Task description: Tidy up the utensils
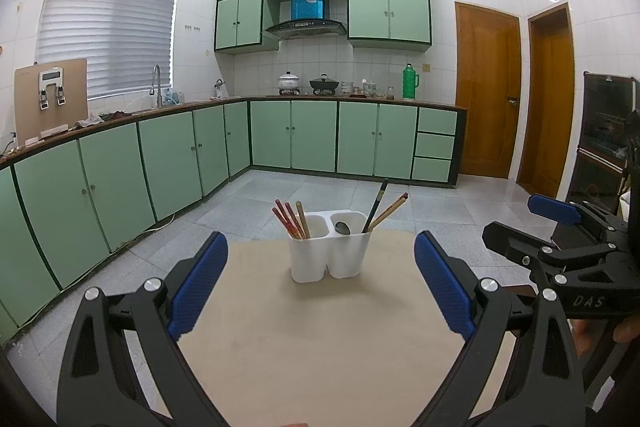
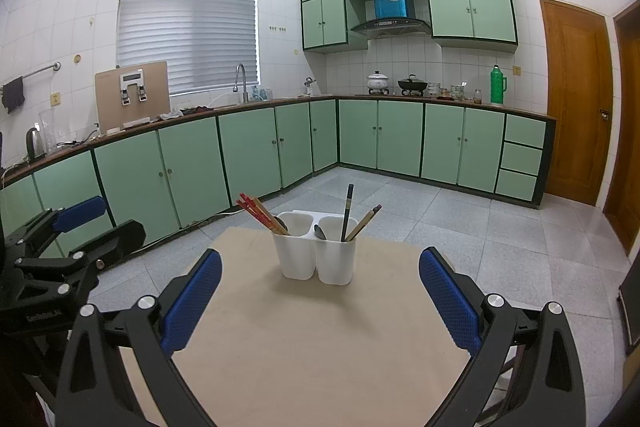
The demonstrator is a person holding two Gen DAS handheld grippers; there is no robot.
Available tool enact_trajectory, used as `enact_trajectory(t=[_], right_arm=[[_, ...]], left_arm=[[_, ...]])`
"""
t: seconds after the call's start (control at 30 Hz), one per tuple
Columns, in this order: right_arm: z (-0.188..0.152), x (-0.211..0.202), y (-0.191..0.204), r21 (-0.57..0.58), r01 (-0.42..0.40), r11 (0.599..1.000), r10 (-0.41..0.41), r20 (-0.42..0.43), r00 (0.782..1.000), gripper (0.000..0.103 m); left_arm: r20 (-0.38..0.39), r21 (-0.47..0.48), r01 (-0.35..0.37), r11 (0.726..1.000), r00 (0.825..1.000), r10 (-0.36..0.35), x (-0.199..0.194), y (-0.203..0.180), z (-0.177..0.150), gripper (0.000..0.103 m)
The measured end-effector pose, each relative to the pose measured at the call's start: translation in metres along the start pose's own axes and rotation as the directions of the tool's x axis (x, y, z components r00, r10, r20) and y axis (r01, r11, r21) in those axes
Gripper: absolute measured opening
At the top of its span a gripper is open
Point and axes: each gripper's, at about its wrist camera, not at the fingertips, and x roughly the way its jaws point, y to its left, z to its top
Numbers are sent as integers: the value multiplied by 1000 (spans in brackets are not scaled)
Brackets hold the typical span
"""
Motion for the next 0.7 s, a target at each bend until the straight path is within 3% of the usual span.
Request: enact_trajectory(t=[0.7], right_arm=[[-3,3,-4,-1,9,1000,-9,-5,1000,97]], left_arm=[[-10,-6,-2,1000,1000,2,4,1,2,92]])
